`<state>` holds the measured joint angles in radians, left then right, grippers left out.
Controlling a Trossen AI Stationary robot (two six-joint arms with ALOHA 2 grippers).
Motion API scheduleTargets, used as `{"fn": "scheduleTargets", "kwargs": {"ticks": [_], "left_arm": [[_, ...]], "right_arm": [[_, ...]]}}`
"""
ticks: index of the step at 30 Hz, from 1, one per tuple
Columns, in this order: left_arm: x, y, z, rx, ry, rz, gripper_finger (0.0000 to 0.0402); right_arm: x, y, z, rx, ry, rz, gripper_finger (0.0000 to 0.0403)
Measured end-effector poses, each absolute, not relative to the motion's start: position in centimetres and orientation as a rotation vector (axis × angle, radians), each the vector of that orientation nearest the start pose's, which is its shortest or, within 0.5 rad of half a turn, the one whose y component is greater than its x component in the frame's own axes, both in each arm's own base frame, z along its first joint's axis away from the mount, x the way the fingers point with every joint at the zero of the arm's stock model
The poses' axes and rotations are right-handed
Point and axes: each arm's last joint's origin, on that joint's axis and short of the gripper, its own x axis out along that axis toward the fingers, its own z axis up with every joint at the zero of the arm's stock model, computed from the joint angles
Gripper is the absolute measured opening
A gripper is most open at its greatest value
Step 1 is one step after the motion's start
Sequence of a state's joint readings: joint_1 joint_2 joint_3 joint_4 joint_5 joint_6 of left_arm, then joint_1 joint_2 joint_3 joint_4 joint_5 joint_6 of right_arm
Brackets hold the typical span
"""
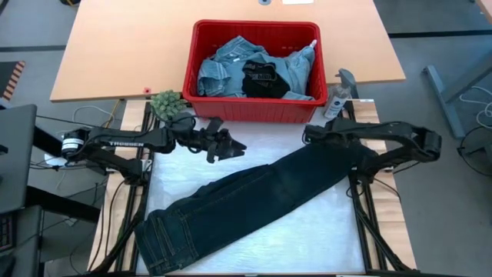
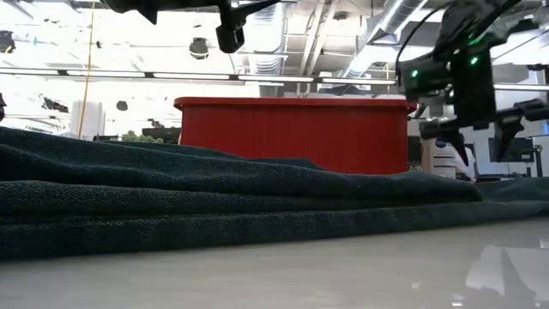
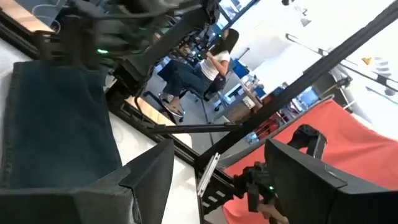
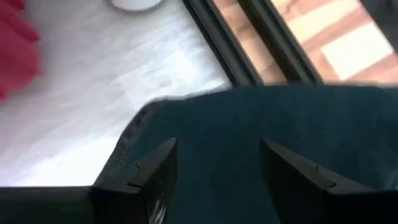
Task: Fold Laundry from Bin
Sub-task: Fold the black pants
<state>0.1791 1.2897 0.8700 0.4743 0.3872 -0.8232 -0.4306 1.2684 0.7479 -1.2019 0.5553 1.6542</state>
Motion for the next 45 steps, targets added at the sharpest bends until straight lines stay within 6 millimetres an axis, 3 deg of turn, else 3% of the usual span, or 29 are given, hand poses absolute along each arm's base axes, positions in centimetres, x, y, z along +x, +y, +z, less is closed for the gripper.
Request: {"fn": "scheduleTargets", "kwargs": {"ticks": [8, 14, 17, 19, 24, 30, 36, 39, 45], "left_arm": [[28.6, 4.1, 31.5, -0.756, 0.048, -0.205, 0.0240], [28.6, 4.1, 31.6, -0.756, 0.047, -0.203, 0.0240], [28.6, 4.1, 31.5, -0.756, 0.046, -0.199, 0.0240], [28.6, 4.1, 31.5, -0.753, 0.041, -0.184, 0.0240], [28.7, 4.0, 30.6, -0.749, 0.130, -0.144, 0.0234], [28.1, 1.9, 26.5, -0.643, 0.513, -0.147, 0.0193], [29.6, 0.1, 23.8, -0.629, 0.537, -0.237, 0.0156], [30.8, -1.1, 23.2, -0.634, 0.523, -0.349, 0.0138], [32.1, -2.4, 21.9, -0.661, 0.504, -0.392, 0.0104]], "right_arm": [[15.3, -11.5, 16.8, 1.057, 0.809, -1.930, 0.0249], [14.4, -10.9, 12.9, 1.174, 0.837, -1.909, 0.0249], [14.3, -10.0, 12.1, 1.196, 0.794, -1.905, 0.0237], [14.4, -9.5, 12.1, 1.181, 0.783, -1.899, 0.0200], [14.5, -8.9, 12.4, 1.136, 0.853, -1.813, 0.0034], [14.8, -8.6, 12.6, 1.110, 0.876, -1.775, 0.0026], [17.2, -8.5, 14.1, 1.140, 0.834, -1.661, 0.0026], [18.4, -8.4, 15.2, 1.124, 0.813, -1.603, 0.0026], [20.0, -7.3, 17.9, 1.057, 0.795, -1.572, 0.0026]]}}
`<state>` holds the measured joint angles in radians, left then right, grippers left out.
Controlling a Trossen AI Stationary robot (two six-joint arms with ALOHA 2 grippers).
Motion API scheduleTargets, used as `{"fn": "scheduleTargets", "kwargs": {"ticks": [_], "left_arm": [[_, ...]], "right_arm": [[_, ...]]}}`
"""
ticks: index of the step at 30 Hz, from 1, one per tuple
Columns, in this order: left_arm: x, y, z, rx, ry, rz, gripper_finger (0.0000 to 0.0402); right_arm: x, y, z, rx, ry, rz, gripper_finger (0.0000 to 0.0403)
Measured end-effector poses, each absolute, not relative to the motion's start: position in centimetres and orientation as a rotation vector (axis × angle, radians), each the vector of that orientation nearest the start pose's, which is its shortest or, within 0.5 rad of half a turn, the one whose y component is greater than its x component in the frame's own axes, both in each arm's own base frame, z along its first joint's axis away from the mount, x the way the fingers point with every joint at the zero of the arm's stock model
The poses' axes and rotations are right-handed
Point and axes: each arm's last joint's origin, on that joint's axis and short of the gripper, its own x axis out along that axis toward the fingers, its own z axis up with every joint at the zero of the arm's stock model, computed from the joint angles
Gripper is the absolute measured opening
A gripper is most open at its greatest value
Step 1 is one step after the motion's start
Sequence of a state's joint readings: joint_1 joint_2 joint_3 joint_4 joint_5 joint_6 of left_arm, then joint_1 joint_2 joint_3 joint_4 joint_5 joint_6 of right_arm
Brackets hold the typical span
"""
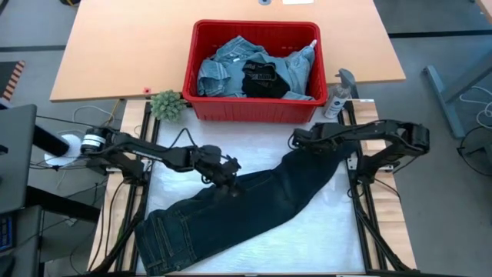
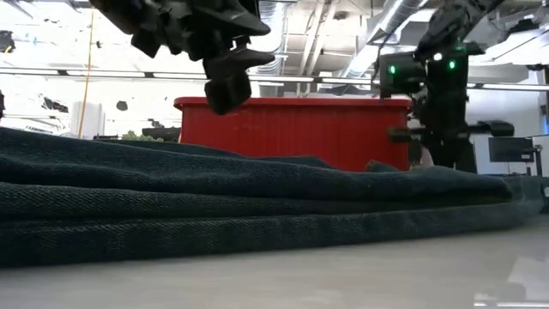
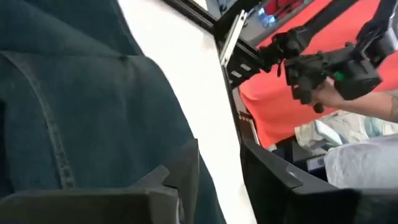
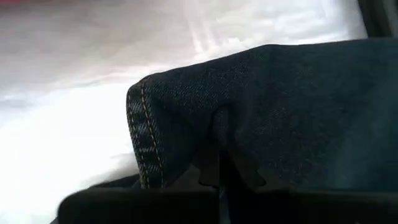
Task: Fold Laundry from Bin
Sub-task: Fold the black pants
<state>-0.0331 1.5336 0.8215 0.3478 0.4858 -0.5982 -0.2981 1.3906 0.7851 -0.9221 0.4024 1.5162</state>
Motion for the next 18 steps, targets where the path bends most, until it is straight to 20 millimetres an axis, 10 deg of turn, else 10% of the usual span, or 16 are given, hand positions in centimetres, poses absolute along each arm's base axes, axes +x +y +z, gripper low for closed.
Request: {"fn": "scheduleTargets", "kwargs": {"ticks": [18], "left_arm": [[35.6, -3.3, 13.2, -0.715, 0.583, -0.274, 0.0003]], "right_arm": [[22.9, -4.0, 24.8, 0.855, 0.687, -1.362, 0.0026]]}}
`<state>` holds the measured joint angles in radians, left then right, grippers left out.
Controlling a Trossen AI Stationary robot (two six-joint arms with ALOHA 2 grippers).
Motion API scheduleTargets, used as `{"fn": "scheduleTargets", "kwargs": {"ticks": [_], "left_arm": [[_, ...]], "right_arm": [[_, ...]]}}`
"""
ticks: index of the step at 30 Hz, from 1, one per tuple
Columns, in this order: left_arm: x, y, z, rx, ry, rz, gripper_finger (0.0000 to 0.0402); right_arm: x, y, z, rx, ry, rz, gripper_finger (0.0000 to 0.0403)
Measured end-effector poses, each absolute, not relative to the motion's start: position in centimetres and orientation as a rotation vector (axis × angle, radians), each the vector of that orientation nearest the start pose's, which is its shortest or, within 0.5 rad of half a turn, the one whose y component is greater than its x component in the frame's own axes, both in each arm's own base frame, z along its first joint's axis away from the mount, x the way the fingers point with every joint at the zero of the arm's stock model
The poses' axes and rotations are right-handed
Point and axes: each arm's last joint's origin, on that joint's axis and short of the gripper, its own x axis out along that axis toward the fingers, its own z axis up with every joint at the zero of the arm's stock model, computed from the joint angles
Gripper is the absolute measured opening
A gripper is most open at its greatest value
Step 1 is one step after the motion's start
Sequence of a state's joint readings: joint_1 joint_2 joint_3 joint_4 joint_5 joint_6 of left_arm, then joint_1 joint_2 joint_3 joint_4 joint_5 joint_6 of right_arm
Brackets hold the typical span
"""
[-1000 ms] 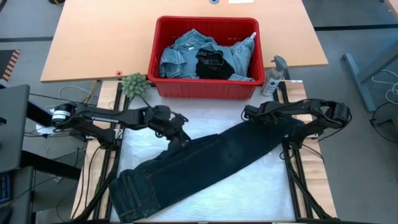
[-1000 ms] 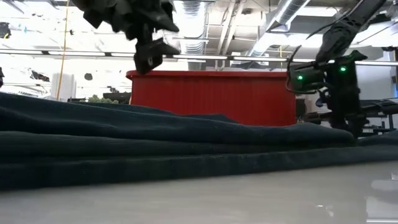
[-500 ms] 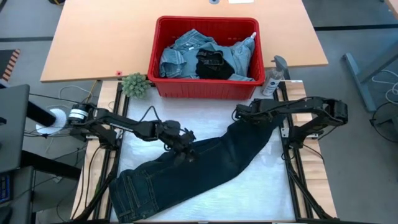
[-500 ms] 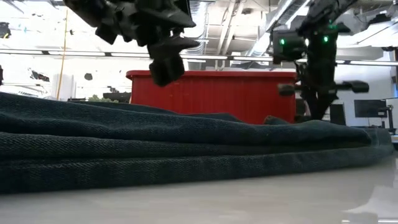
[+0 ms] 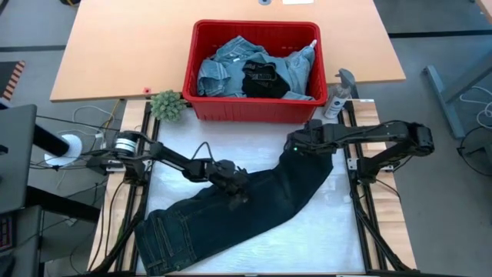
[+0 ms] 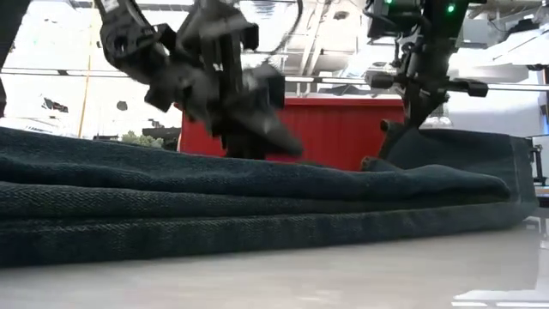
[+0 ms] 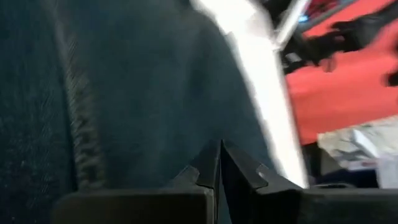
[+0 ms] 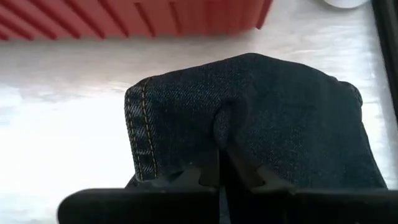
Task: Fold Laundry from Bin
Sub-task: Fold the black pants
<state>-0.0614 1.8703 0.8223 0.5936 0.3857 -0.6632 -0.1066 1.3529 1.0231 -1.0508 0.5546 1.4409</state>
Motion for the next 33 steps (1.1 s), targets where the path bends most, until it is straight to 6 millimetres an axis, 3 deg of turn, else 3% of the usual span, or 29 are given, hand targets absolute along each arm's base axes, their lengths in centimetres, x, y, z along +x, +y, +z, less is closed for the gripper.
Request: {"fn": "scheduleTargets", "kwargs": {"ticks": [4, 8, 17, 21, 33], "left_arm": [[36.4, -3.1, 11.2, -0.734, 0.623, -0.218, 0.0001], [37.4, -2.5, 10.4, -0.727, 0.621, -0.199, 0.0000], [38.6, -1.3, 10.5, -0.630, 0.679, -0.109, 0.0000], [38.5, -0.4, 10.2, -0.609, 0.692, -0.020, 0.0000], [38.5, 1.7, 10.2, -0.632, 0.655, 0.069, 0.0000]], "right_arm": [[23.0, -3.6, 25.3, 0.839, 0.687, -1.345, 0.0026], [23.1, -2.9, 26.3, 0.814, 0.707, -1.320, 0.0026], [23.1, -0.5, 33.6, 0.705, 0.579, -1.240, 0.0026], [22.9, 0.5, 35.7, 0.700, 0.511, -1.205, 0.0026], [25.7, 3.1, 36.6, 0.774, 0.382, -0.979, 0.0026]]}}
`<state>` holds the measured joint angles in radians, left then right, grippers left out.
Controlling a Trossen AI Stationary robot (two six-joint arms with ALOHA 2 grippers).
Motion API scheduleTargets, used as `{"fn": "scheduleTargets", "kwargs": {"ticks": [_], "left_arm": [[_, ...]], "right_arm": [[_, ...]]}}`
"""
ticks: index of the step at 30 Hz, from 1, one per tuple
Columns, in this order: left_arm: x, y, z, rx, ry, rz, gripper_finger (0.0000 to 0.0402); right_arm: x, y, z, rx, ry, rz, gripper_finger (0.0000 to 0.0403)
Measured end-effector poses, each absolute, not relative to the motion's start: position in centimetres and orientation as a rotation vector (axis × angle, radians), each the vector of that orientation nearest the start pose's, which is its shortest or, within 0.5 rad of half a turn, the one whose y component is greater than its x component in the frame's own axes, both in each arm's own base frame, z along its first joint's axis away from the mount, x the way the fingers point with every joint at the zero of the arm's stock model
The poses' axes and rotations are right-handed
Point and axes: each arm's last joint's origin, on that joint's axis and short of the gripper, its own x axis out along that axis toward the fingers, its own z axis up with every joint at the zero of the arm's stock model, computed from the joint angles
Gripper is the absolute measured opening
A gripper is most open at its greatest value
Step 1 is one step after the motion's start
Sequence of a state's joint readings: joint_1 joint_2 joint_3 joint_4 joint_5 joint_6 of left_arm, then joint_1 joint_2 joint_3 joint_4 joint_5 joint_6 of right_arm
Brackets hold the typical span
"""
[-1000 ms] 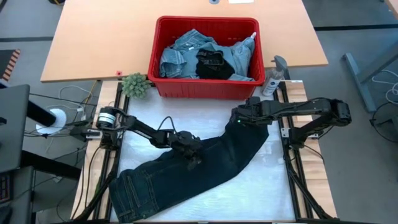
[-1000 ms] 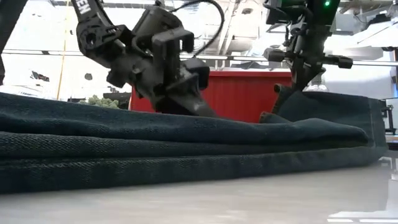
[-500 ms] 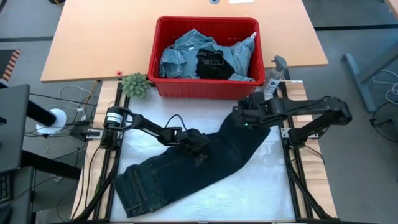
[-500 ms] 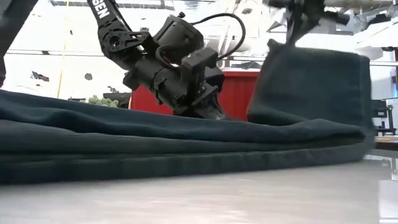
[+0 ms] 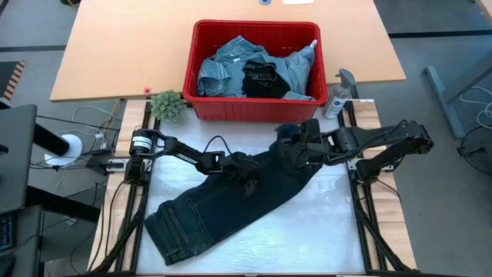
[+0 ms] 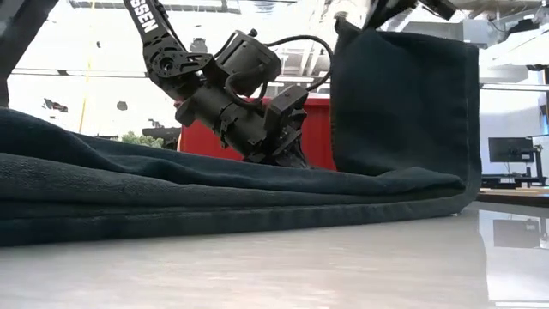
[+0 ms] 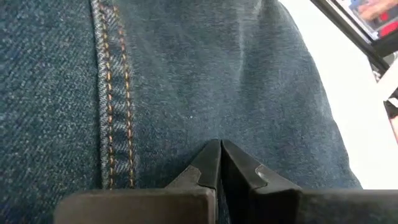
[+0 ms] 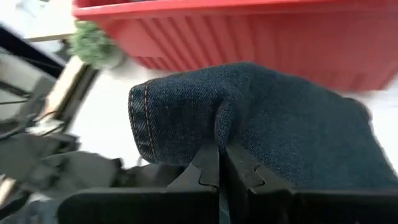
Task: Fold Laundry from Bin
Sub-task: Fold the black pants
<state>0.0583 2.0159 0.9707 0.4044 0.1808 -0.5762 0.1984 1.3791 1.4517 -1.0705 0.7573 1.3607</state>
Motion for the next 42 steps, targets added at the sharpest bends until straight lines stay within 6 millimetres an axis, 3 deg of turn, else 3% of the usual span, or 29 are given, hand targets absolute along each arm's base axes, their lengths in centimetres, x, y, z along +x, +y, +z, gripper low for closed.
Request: {"fn": "scheduleTargets", "kwargs": {"ticks": [8, 15, 25, 29, 35, 42], "left_arm": [[38.5, 2.2, 10.2, -0.637, 0.636, 0.136, 0.0000], [38.5, 2.3, 10.9, -0.702, 0.621, 0.121, 0.0000], [36.4, 4.1, 16.1, -0.763, 0.647, 0.100, 0.0000], [34.7, 5.2, 19.1, -0.779, 0.646, 0.127, 0.0000], [29.4, 5.6, 23.8, -0.704, 0.757, 0.218, 0.0000], [22.9, 3.8, 29.4, -0.710, 0.730, 0.224, 0.0000]], "right_arm": [[28.2, 4.4, 37.0, 0.799, 0.302, -0.824, 0.0026], [30.3, 4.9, 34.6, 0.793, 0.368, -0.853, 0.0026], [31.7, 6.1, 33.0, 0.771, 0.404, -0.843, 0.0026], [31.7, 6.1, 33.0, 0.759, 0.407, -0.844, 0.0026], [31.6, 6.1, 33.1, 0.740, 0.417, -0.835, 0.0026], [32.4, 6.4, 33.6, 0.717, 0.393, -0.750, 0.0026]]}}
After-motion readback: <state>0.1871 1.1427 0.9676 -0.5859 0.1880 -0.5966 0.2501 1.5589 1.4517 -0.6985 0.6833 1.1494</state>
